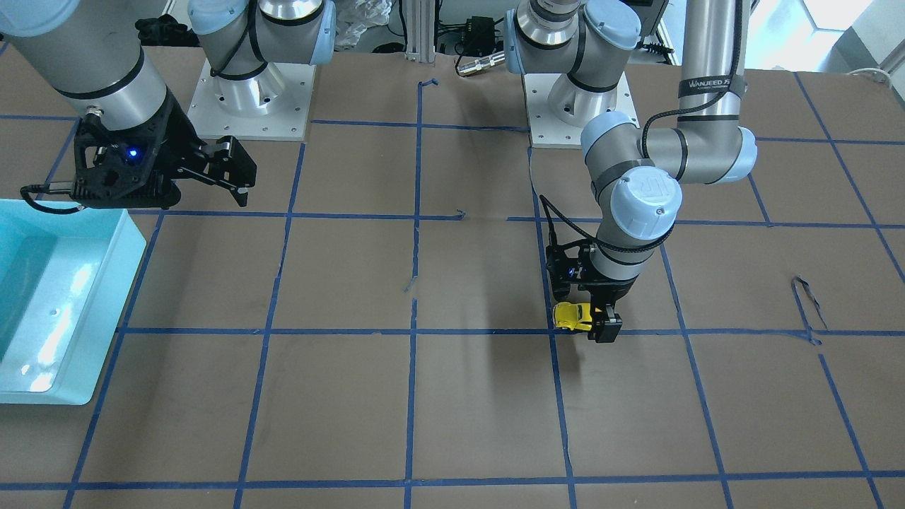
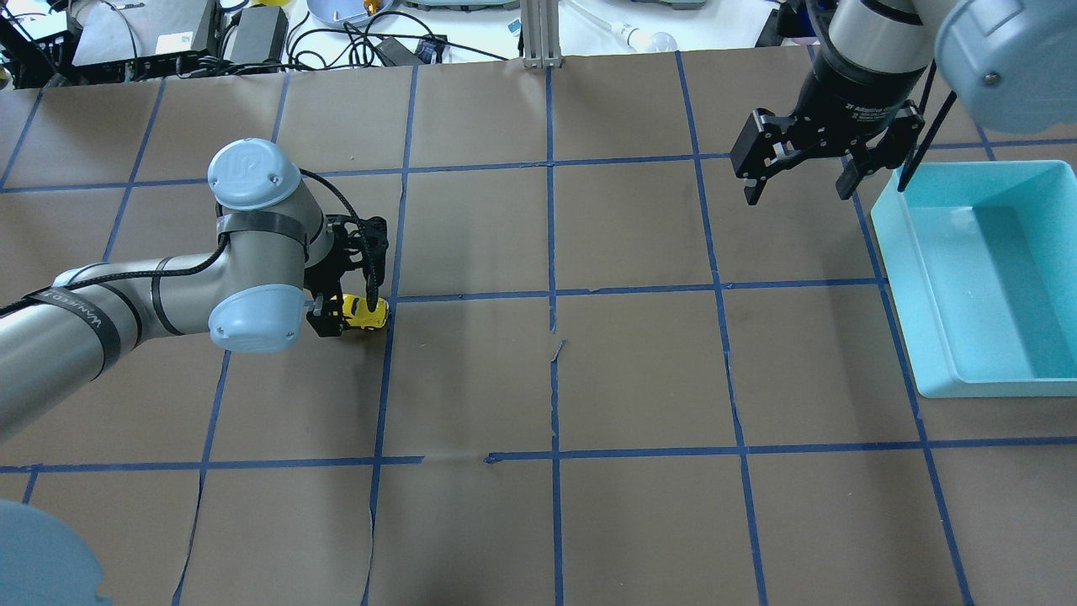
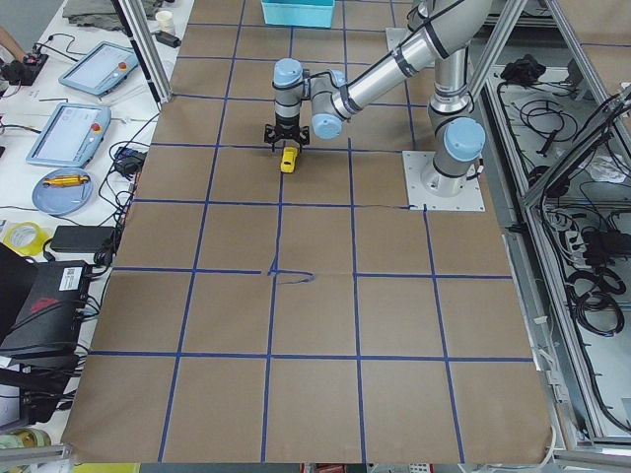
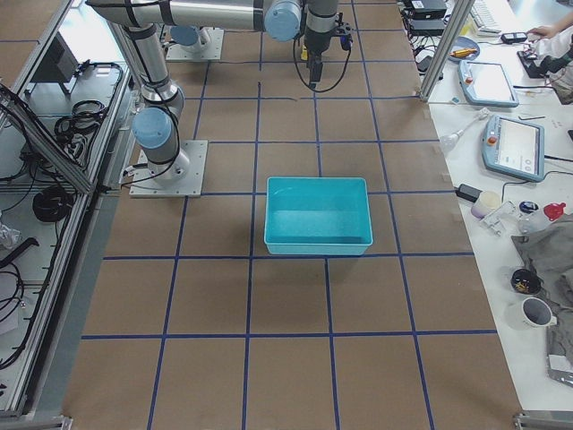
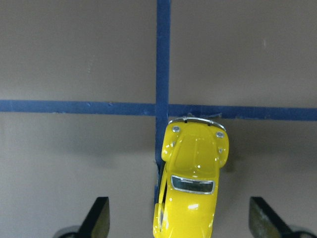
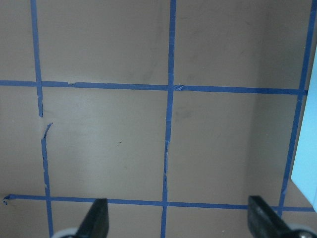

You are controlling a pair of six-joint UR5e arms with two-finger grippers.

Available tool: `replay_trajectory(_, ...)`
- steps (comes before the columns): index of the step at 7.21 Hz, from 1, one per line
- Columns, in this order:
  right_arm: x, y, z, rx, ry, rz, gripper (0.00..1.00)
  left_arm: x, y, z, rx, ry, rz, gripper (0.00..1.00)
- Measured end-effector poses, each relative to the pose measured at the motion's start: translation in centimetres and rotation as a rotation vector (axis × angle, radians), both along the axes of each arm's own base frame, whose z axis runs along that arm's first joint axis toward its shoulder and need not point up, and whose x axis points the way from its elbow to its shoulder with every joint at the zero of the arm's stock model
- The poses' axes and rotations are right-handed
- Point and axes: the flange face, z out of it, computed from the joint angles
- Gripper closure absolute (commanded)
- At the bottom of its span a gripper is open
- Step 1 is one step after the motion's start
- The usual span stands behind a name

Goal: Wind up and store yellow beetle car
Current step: 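Press the car down with the left gripper and drag it backward along the table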

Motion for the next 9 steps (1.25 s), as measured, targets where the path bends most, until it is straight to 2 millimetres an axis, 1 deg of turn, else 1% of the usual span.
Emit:
replay_trajectory(2, 0.0, 0.0, 0.0, 0.001, 0.0, 0.0, 0.0, 0.1, 0.0, -0.6, 0.011, 0.002, -0.01, 0.0)
replay_trajectory(4, 0.0, 0.0, -0.1, 0.003, -0.001, 0.0, 0.0, 0.8, 0.0, -1.2, 0.027, 0.002, -0.026, 0.0)
replay_trajectory(5, 0.0, 0.0, -0.2, 0.003, -0.001, 0.0, 0.0, 1.2, 0.2, -1.4, 0.032, 0.002, -0.027, 0.08)
replay_trajectory(6, 0.0, 0.0, -0.2, 0.004, -0.001, 0.0, 0.0, 1.4, 0.2, -1.5, 0.034, 0.004, -0.022, 0.34)
replay_trajectory(8, 0.0, 0.0, -0.2, 0.004, -0.001, 0.0, 0.0, 1.5, 0.2, -1.7, 0.036, 0.007, -0.019, 0.77)
replay_trajectory(9, 0.0, 0.0, -0.2, 0.004, -0.001, 0.0, 0.0, 1.5, 0.2, -1.8, 0.036, 0.008, -0.019, 0.85)
